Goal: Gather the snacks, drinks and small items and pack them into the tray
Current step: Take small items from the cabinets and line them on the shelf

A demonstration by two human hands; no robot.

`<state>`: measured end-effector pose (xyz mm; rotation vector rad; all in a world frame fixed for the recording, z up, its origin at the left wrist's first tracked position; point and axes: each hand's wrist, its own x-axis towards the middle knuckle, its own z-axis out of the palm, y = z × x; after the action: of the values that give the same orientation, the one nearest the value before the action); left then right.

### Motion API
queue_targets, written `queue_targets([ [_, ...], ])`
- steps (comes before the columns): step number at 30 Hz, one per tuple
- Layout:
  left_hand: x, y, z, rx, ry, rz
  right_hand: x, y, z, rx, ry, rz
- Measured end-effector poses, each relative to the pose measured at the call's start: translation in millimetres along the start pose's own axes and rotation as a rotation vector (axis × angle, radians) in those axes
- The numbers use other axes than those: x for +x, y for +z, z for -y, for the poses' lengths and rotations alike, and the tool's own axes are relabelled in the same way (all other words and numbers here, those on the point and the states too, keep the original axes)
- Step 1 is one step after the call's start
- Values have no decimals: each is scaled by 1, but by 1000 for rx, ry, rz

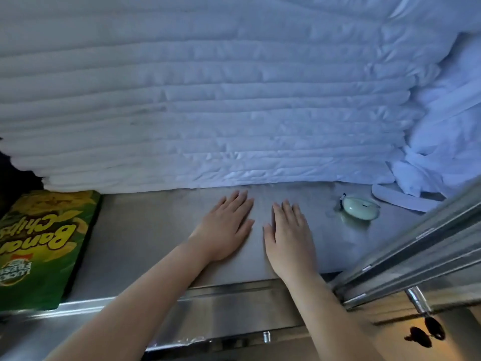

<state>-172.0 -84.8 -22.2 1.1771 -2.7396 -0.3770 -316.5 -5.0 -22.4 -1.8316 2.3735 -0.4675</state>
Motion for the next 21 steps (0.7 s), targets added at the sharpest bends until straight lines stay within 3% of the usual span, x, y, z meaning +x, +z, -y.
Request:
queue_targets([
  [9,65,-34,-58,-233,361,-114,3,-5,-10,51,151,-97],
  [13,105,-37,-85,-221,477,39,2,-7,-9,21,138,-139],
  [21,172,-41,-106,-55,683,184,0,-1,-4,62,178,-187],
])
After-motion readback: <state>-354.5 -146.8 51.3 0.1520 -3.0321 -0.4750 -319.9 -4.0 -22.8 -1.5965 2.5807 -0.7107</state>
